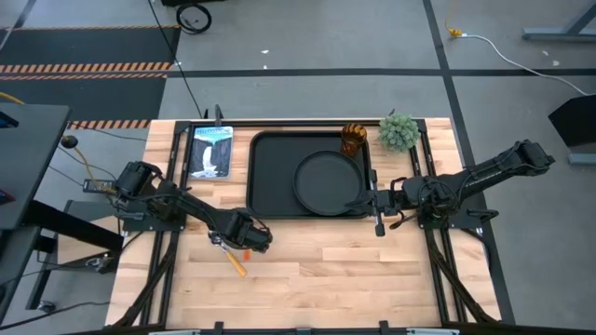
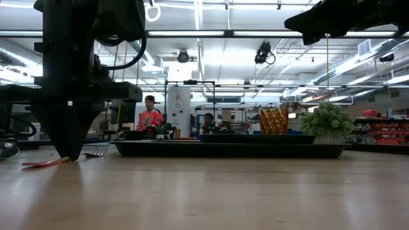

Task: Pick and place plate/cup/fork/spoon on tray
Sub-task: Put the orange fork on the black tray

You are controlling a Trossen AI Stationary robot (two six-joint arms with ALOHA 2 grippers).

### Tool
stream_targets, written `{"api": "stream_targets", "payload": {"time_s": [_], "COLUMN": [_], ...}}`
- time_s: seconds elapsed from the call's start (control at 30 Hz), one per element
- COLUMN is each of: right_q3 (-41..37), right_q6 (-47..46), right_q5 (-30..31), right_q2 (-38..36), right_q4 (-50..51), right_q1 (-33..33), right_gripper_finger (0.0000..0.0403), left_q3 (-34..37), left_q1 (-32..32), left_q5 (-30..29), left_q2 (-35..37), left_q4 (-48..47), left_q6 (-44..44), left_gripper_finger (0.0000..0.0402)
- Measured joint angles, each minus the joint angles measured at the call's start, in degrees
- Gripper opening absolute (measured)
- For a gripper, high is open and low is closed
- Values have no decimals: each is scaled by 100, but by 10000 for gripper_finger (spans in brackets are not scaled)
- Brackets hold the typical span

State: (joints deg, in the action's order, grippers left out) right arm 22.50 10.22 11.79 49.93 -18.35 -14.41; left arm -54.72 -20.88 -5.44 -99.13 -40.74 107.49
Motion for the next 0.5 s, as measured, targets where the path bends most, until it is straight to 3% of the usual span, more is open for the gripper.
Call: {"api": "stream_targets", "payload": {"time_s": [0.13, 0.5], "right_q3": [0, 0], "right_q6": [0, 0], "right_q5": [0, 0], "right_q2": [1, 0], "right_q4": [0, 2], "right_q1": [1, 2], "right_gripper_finger": [9, 9], "left_q3": [-7, -11], "left_q1": [0, 7], "left_q5": [-17, 155], "left_q2": [4, 15], "left_q4": [8, -61], "left_q6": [-72, -237], "left_gripper_finger": [11, 17]}}
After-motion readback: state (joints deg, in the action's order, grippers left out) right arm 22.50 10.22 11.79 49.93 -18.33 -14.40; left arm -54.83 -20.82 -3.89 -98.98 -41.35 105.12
